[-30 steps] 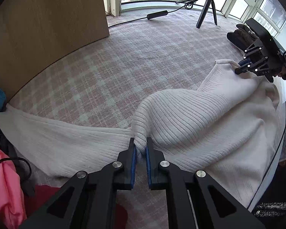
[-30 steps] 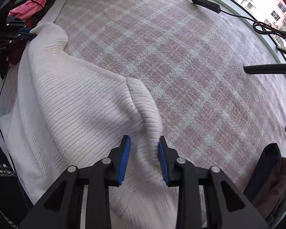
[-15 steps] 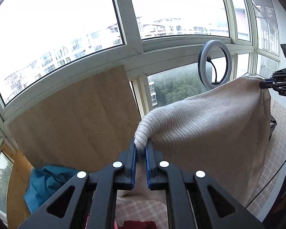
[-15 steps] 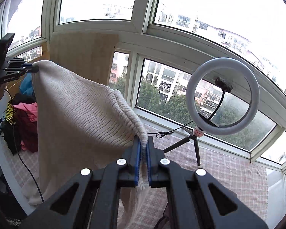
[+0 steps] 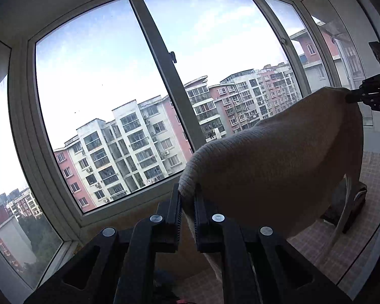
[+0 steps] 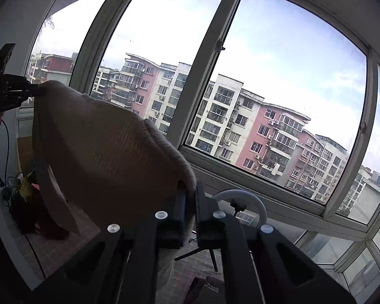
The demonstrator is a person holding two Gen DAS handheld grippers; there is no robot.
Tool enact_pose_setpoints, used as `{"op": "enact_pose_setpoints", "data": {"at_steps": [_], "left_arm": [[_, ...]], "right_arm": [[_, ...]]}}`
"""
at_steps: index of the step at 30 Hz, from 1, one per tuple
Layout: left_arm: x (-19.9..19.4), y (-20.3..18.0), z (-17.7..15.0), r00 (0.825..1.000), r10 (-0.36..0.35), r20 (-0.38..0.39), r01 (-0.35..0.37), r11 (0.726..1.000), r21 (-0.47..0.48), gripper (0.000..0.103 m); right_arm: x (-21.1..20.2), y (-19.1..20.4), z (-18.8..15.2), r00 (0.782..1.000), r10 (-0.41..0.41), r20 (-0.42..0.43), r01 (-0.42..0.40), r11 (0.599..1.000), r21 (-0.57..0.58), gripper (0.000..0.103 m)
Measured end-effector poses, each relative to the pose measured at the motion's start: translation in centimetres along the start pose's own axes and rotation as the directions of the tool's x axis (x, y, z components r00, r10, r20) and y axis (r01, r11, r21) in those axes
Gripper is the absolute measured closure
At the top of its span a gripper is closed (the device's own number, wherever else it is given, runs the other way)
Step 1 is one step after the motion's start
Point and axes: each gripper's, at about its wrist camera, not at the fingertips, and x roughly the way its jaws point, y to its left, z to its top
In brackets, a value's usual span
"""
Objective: Fold clothes
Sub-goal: 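Lift the sweater with both grippers and shake it out in the air, then lay the sweater flat on the blanket and open both grippers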
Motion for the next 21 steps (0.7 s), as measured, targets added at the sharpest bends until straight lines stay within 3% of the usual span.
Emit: {"op": "enact_pose_setpoints", "data": {"at_steps": [6,11,16,19,21], "left_arm": [[0.2,-0.1,-0.3,0.999,-0.022,-0.037,0.023,1.0,0.012,0.095],[7.2,-0.6,-3.5,0.987,-0.065,-0.148,0.069,0.998,0.016,0.095],[19.9,-2.3,-11.2,0.934,-0.115,-0.337,0.122,0.993,0.0,0.095],[28.3,-4.9,-17.2,0.888,-0.116,-0.445,0.138,0.99,0.017,0.095],[33.3,-7.6,-21.4,0.847,-0.128,-0.516,0.157,0.987,0.014,0.095]], "right_arm": [[-0.7,1.3,-0.4,0.999,-0.052,-0.009,0.052,0.996,-0.078,0.097],[6.6,1.6,-3.9,0.994,-0.038,-0.105,0.03,0.997,-0.074,0.097],[20.1,3.8,-11.7,0.959,-0.003,-0.282,-0.017,0.998,-0.065,0.097],[28.6,5.4,-17.7,0.919,0.033,-0.394,-0.049,0.998,-0.031,0.097],[33.6,6.6,-21.7,0.885,0.052,-0.462,-0.062,0.998,-0.008,0.097]]}}
